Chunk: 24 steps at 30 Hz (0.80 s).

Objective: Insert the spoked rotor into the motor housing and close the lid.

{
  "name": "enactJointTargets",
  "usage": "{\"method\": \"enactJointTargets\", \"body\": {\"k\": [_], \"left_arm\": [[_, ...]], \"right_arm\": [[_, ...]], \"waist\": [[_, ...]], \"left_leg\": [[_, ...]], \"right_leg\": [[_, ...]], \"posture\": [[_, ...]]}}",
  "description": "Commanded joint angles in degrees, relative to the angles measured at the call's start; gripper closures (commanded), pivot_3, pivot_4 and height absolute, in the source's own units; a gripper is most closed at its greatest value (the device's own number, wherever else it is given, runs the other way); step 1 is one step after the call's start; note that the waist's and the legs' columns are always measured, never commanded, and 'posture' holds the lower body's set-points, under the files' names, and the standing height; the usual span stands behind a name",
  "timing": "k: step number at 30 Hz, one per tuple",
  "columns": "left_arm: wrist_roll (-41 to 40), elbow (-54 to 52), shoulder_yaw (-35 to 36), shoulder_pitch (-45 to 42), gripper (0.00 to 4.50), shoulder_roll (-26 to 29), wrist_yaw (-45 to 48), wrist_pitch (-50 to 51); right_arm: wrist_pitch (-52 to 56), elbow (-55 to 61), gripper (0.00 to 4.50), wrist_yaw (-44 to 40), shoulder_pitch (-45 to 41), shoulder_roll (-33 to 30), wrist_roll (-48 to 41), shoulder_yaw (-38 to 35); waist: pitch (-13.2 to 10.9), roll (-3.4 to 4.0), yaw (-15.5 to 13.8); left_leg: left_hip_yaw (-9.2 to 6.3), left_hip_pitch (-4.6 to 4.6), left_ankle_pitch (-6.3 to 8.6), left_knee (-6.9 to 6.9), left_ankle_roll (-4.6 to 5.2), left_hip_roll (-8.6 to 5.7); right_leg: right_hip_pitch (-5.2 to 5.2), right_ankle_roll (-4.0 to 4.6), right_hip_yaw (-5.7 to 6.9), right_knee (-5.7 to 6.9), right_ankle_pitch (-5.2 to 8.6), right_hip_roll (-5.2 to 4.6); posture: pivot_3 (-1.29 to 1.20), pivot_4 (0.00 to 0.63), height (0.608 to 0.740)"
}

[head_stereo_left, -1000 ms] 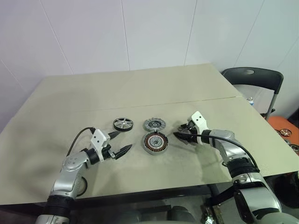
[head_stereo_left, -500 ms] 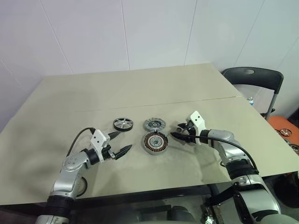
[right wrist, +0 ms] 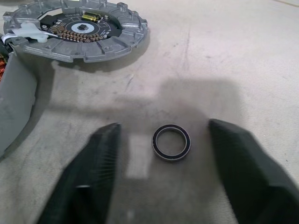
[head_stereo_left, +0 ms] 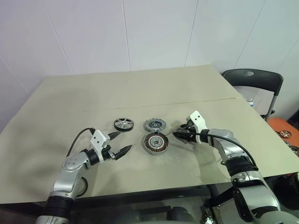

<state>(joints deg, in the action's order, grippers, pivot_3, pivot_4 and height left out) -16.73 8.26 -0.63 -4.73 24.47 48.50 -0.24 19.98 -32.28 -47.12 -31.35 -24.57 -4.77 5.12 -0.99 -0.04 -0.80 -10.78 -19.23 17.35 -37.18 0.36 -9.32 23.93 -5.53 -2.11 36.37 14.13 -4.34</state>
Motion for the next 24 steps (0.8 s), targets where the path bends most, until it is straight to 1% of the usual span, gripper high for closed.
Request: {"method": "enactJointTargets", "body": {"k": [1,4,5,8,11,15,17,19,21,24], "left_arm": [[-0.21,-1.68,0.58,-0.78,0.0,0.37,0.11,-0.07],[-0.17,-1.67,0.59,-0.8,0.0,0.39,0.08,-0.07],[-0.15,-1.57,0.61,-0.87,0.0,0.4,0.09,-0.1],[-0.13,-1.46,0.62,-0.96,0.0,0.39,0.09,-0.15],[-0.07,-1.41,0.5,-1.0,0.0,0.28,0.03,-0.17],[-0.04,-1.42,0.33,-0.96,0.0,0.09,-0.1,-0.21],[-0.05,-1.33,0.3,-1.04,0.0,0.05,-0.17,-0.21],[-0.03,-1.28,0.3,-1.05,0.0,-0.01,-0.27,-0.25],[-0.02,-1.28,0.29,-1.0,0.0,-0.09,-0.37,-0.32],[0.0,-1.41,0.27,-0.73,0.0,-0.17,-0.46,-0.4]], "right_arm": [[0.64,0.15,2.71,-0.35,0.14,-0.31,0.43,0.5],[-0.17,0.21,3.75,-0.85,0.12,-0.52,0.49,0.49],[-1.01,0.85,3.84,-1.66,0.28,-0.44,-0.06,0.27],[-2.78,5.55,3.84,-5.5,1.38,0.03,-3.19,-0.57],[-1.5,12.53,3.84,-9.74,2.85,0.72,-7.72,-1.27],[-0.01,18.08,3.84,-12.41,4.86,0.63,-9.89,-0.11],[0.95,19.68,3.84,-12.64,5.32,0.77,-10.17,0.44],[1.75,20.33,3.84,-12.51,5.71,0.09,-7.98,2.94],[2.18,19.53,3.84,-11.03,5.47,-0.01,-5.67,4.84],[2.93,18.8,3.84,-9.38,4.78,0.82,-4.57,6.02]], "waist": [[0.0,0.0,0.0],[0.0,0.0,-0.04],[0.0,0.0,-0.08],[0.0,0.0,-0.1],[-0.01,0.01,0.09],[0.0,0.0,0.01],[0.0,-0.01,-0.1],[0.0,-0.01,-0.2],[0.0,-0.01,-0.11],[0.0,-0.01,-0.01]], "left_leg": [[0.0,0.0,0.0,0.0,0.0,0.0],[0.01,0.02,0.02,-0.01,0.03,0.0],[0.01,0.05,0.02,-0.01,0.04,0.0],[0.0,0.08,0.04,-0.01,0.07,0.01],[0.02,0.0,0.03,0.01,0.05,0.05],[0.16,-0.07,0.01,0.01,0.01,0.14],[0.17,-0.07,0.03,0.0,0.05,0.15],[0.17,-0.07,0.04,0.0,0.06,0.15],[0.19,-0.07,0.04,0.0,0.06,0.15],[0.21,-0.07,0.04,0.0,0.06,0.16]], "right_leg": [[0.0,0.0,0.0,0.0,0.0,0.0],[-0.02,0.02,-0.01,0.0,-0.02,0.0],[-0.06,0.02,-0.01,0.0,-0.03,0.0],[-0.09,0.01,-0.01,0.0,-0.05,0.02],[0.03,0.0,-0.03,-0.01,-0.06,0.05],[0.15,-0.03,-0.19,0.0,-0.09,0.17],[0.15,-0.02,-0.19,-0.01,-0.1,0.18],[0.14,-0.01,-0.19,-0.01,-0.11,0.18],[0.14,-0.01,-0.2,-0.01,-0.12,0.18],[0.17,0.0,-0.22,-0.01,-0.13,0.19]], "posture": [[0.0,0.0,0.74],[0.0,0.0,0.74],[0.0,0.0,0.74],[0.0,0.0,0.74],[0.0,0.0,0.74],[0.0,0.0,0.74],[0.0,0.0,0.74],[0.0,0.0,0.74],[0.0,0.0,0.74],[0.0,0.0,0.74]]}}
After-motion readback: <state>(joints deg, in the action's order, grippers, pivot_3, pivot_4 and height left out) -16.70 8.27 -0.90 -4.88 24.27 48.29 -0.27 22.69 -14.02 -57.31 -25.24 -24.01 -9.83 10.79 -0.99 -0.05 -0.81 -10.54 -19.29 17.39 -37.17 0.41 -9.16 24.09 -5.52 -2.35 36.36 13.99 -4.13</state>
